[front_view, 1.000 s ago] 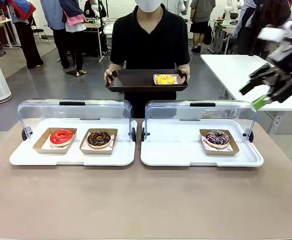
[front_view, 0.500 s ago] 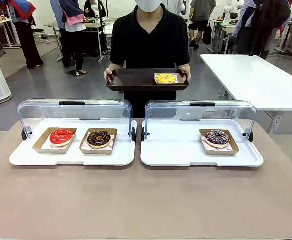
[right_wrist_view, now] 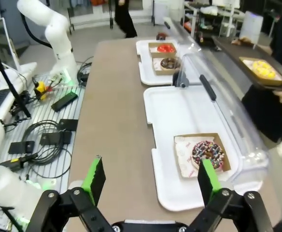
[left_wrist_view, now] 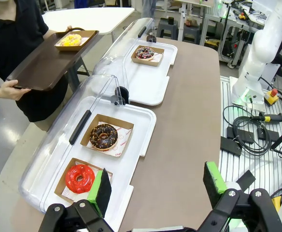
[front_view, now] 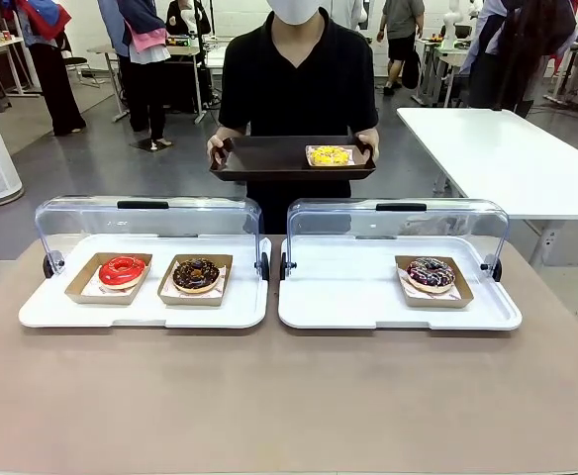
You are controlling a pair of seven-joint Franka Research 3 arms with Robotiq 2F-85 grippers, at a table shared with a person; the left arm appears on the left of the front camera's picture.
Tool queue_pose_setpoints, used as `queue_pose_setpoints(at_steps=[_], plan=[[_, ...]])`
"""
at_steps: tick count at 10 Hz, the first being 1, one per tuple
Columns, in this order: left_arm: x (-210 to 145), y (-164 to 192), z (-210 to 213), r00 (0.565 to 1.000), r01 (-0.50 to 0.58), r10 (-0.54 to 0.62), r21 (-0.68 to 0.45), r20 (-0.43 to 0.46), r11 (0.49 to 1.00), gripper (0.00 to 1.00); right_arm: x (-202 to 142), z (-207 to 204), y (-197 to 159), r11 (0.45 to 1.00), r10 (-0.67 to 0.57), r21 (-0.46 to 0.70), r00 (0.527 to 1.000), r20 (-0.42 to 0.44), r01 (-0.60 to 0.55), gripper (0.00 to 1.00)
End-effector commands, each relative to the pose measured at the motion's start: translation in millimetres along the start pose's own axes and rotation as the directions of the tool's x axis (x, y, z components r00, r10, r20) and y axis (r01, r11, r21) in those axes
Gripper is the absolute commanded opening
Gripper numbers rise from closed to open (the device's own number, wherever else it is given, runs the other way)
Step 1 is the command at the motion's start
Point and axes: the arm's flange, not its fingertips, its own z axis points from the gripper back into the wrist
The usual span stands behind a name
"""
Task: Provide the desired donut to the person.
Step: Place the picked Paper togo box onto the Handle tray extended by the person.
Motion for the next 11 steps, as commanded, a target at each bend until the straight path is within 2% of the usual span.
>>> queue_pose_setpoints(at_steps=[1,4,5,6,11], plan=[[2,0,1,1.000,-0.002,0.002,-0.009,0.001,1.000,1.00,-4,7,-12,1.000,-0.008,-0.016,1.000,-0.001,0.008,1.00],[2,0,1,1.000,-0.002,0.002,-0.009,0.001,1.000,1.00,-5,-1,-9,0.998,-0.032,-0.062,0.999,-0.036,0.030,1.00],[2,0,1,1.000,-0.002,0.002,-0.009,0.001,1.000,1.00,1,-12,-3,0.998,-0.015,-0.067,0.995,-0.098,0.008,1.00],[2,0,1,1.000,-0.002,0.002,-0.009,0.001,1.000,1.00,-10,7,-11,0.999,-0.024,-0.032,0.999,-0.030,0.023,1.00],[2,0,1,1.000,-0.002,0.002,-0.009,0.001,1.000,1.00,-10,7,-11,0.999,-0.024,-0.032,0.999,-0.030,0.023,1.00]])
